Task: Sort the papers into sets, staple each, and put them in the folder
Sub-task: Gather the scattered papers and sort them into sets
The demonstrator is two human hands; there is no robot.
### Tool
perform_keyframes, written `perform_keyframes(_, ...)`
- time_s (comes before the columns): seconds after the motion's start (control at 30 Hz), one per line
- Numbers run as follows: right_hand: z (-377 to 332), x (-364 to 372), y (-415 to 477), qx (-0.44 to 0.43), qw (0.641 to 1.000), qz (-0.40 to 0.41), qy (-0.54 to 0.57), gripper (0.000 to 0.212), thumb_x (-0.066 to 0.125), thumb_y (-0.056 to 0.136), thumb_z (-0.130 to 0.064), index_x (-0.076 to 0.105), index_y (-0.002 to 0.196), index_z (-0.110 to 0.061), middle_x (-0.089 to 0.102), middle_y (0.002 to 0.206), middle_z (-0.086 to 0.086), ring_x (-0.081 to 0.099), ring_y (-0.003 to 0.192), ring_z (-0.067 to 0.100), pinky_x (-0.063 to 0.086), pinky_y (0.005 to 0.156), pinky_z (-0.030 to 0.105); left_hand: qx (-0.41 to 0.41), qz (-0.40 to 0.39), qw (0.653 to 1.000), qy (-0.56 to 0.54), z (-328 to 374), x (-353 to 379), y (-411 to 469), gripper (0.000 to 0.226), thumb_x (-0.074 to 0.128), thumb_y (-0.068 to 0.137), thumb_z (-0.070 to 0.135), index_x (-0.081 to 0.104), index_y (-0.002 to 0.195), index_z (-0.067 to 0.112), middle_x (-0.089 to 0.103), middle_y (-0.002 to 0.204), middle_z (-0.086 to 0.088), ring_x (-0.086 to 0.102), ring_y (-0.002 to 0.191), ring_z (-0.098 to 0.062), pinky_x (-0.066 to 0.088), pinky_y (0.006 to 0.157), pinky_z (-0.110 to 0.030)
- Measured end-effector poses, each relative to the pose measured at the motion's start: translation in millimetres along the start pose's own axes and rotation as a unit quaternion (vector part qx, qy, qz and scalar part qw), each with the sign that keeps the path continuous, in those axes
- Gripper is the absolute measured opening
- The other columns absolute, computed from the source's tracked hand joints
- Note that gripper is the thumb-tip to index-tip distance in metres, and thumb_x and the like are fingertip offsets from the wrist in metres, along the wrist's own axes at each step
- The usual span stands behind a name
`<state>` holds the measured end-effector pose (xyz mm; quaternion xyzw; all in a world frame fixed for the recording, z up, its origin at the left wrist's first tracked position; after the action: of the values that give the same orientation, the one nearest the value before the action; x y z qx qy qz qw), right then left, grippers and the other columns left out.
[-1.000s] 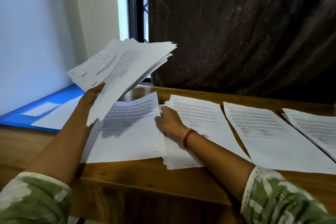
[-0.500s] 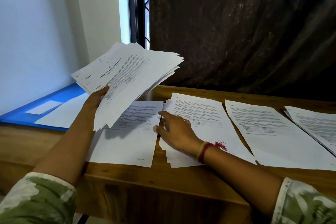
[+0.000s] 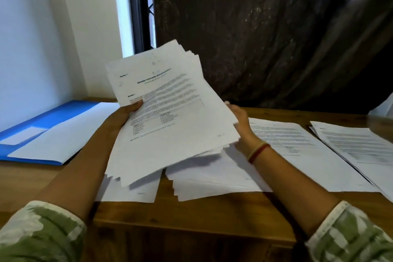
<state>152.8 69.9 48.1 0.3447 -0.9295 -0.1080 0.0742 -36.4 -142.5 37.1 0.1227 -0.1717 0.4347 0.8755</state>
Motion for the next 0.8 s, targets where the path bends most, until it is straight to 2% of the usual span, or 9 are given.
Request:
perform_keyframes(0.07, -4.2, -20.2, 16.5, 0.103, 0.993, -0.032, 0.043, 0.042, 0.047, 0.098, -0.045, 0.066, 0.089, -0.01, 0.067, 0.071, -0.002, 0.058, 0.069, 0.016, 0.047, 0.064, 0.026, 0.004, -0.02, 0.998, 0.054, -7.3, 21.5, 3.1, 0.02, 0.052, 0.096, 0.017, 0.064, 0.112, 0.019, 0.075, 0.092, 0.0, 0.071, 0.077, -0.015, 0.058, 0.066, -0.028)
perform_keyframes(0.13, 2.7, -36.1, 24.8, 0.13, 0.986, -0.069, 0.079, 0.05, 0.048, 0.092, -0.058, 0.069, 0.092, -0.013, 0.068, 0.07, -0.002, 0.061, 0.063, 0.012, 0.047, 0.056, 0.023, 0.001, -0.044, 0.993, 0.108, -17.3, 38.7, 14.2, 0.026, 0.051, 0.096, 0.012, 0.059, 0.12, 0.015, 0.074, 0.098, -0.003, 0.071, 0.077, -0.016, 0.057, 0.064, -0.029)
perform_keyframes(0.23, 15.9, -50.3, 24.7, 0.114, 0.989, -0.057, 0.08, 0.038, 0.065, 0.089, -0.037, 0.067, 0.104, -0.001, 0.072, 0.081, 0.005, 0.068, 0.063, 0.014, 0.054, 0.054, 0.024, -0.029, -0.065, 0.988, 0.138, -32.6, 64.5, 19.0, 0.019, 0.052, 0.095, 0.008, 0.061, 0.11, 0.014, 0.073, 0.087, -0.005, 0.072, 0.068, -0.014, 0.057, 0.055, -0.026)
perform_keyframes(0.33, 31.9, -57.8, 25.5, 0.098, 0.994, 0.032, 0.035, 0.026, 0.08, 0.075, -0.007, 0.062, 0.093, 0.001, 0.071, 0.095, 0.019, 0.069, 0.079, 0.03, 0.06, 0.076, 0.041, -0.038, -0.057, 0.985, 0.159, -48.9, 73.2, 24.1, 0.014, 0.054, 0.094, 0.007, 0.062, 0.101, 0.016, 0.073, 0.08, -0.002, 0.071, 0.063, -0.012, 0.055, 0.051, -0.023)
perform_keyframes(0.5, 44.9, -54.9, 34.1, 0.046, 0.993, 0.098, -0.049, 0.026, 0.079, 0.077, -0.011, 0.059, 0.062, -0.015, 0.067, 0.076, 0.006, 0.066, 0.078, 0.024, 0.057, 0.083, 0.039, -0.05, -0.054, 0.984, 0.16, -55.9, 69.3, 27.8, 0.015, 0.056, 0.093, 0.008, 0.062, 0.104, 0.016, 0.075, 0.08, -0.003, 0.072, 0.064, -0.015, 0.055, 0.049, -0.025)
perform_keyframes(0.57, 46.5, -53.0, 35.9, 0.021, 0.988, 0.114, -0.102, 0.029, 0.075, 0.082, -0.014, 0.056, 0.059, -0.016, 0.062, 0.07, 0.0, 0.062, 0.074, 0.02, 0.055, 0.083, 0.036, -0.044, -0.054, 0.986, 0.151, -56.6, 69.2, 25.4, 0.015, 0.057, 0.092, 0.008, 0.064, 0.102, 0.017, 0.075, 0.091, -0.005, 0.072, 0.067, -0.016, 0.056, 0.051, -0.026)
perform_keyframes(0.63, 46.4, -53.2, 35.1, -0.003, 0.981, 0.119, -0.153, 0.032, 0.069, 0.088, -0.016, 0.053, 0.06, -0.015, 0.058, 0.066, -0.002, 0.057, 0.067, 0.016, 0.052, 0.074, 0.032, -0.036, -0.052, 0.987, 0.144, -57.5, 67.8, 24.8, 0.018, 0.062, 0.086, 0.011, 0.064, 0.103, 0.017, 0.073, 0.099, -0.005, 0.072, 0.07, -0.016, 0.056, 0.053, -0.027)
perform_keyframes(0.7, 46.6, -55.7, 32.9, -0.029, 0.975, 0.116, -0.189, 0.035, 0.061, 0.093, -0.016, 0.051, 0.06, -0.013, 0.055, 0.063, 0.0, 0.051, 0.062, 0.014, 0.046, 0.064, 0.029, -0.041, -0.051, 0.988, 0.139, -57.1, 68.6, 22.3, 0.021, 0.065, 0.082, 0.013, 0.063, 0.102, 0.017, 0.075, 0.089, -0.004, 0.072, 0.068, -0.015, 0.056, 0.052, -0.026)
perform_keyframes(0.8, 46.0, -58.0, 31.9, -0.069, 0.971, 0.124, -0.19, 0.034, 0.056, 0.095, -0.02, 0.057, 0.063, -0.008, 0.06, 0.064, 0.005, 0.052, 0.061, 0.016, 0.047, 0.06, 0.032, -0.047, -0.052, 0.989, 0.131, -57.5, 68.3, 21.8, 0.014, 0.057, 0.092, 0.01, 0.062, 0.104, 0.016, 0.075, 0.079, 0.0, 0.072, 0.067, -0.015, 0.056, 0.051, -0.026)
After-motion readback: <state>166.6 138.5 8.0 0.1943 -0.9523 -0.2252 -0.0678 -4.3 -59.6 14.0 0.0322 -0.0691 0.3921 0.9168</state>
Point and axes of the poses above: each hand's wrist, its own y-axis towards the middle knuckle, its own x-axis out of the palm, z = x × y, the point moved 2 cm from there along y, towards the middle knuckle
